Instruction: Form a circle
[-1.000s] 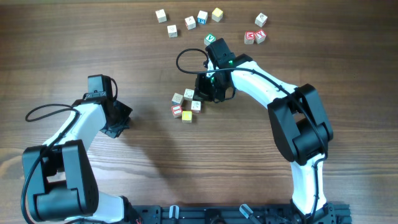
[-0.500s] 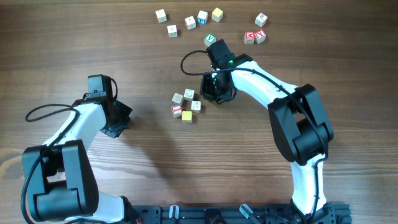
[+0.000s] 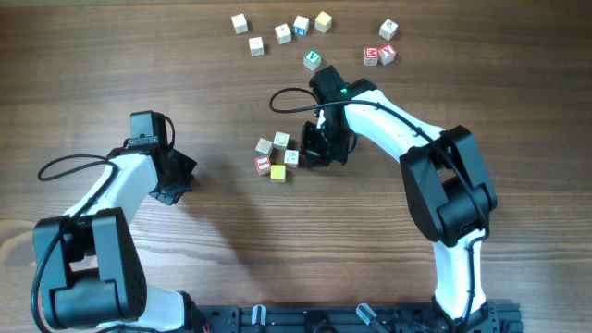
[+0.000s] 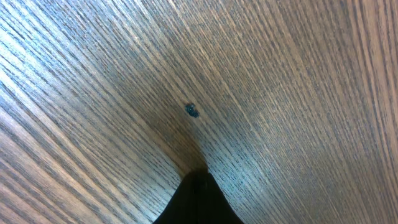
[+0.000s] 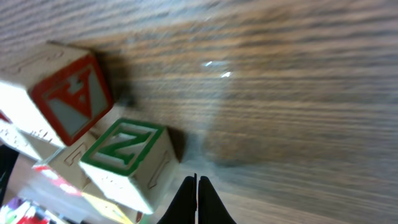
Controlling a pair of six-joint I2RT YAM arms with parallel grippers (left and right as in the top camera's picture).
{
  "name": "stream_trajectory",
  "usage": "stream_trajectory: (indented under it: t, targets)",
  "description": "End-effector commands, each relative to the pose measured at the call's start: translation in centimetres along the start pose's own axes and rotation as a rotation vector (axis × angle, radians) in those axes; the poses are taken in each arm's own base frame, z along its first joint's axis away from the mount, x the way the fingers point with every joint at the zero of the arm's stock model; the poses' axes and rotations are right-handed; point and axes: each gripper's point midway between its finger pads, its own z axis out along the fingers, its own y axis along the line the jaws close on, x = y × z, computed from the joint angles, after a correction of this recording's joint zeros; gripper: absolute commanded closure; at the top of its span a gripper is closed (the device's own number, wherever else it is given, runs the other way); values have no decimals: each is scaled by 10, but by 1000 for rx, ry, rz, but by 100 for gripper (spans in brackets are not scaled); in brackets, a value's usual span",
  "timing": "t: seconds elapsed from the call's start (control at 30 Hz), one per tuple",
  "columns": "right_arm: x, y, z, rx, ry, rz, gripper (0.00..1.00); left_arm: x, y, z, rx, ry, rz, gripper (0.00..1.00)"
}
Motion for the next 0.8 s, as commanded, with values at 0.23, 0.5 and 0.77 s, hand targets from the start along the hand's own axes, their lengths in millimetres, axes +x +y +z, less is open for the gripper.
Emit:
stream_trajectory:
  t: [0.23, 0.5, 0.77]
  targets:
    - [22, -2, 0, 1, 93, 19, 96, 5, 28, 13, -105, 7, -1, 96]
    - [30, 4, 4, -4, 111, 4, 95, 5, 28, 13, -105, 7, 0, 96]
    - [27, 6, 4, -13, 99, -3, 95, 5, 28, 13, -104, 7, -1, 96]
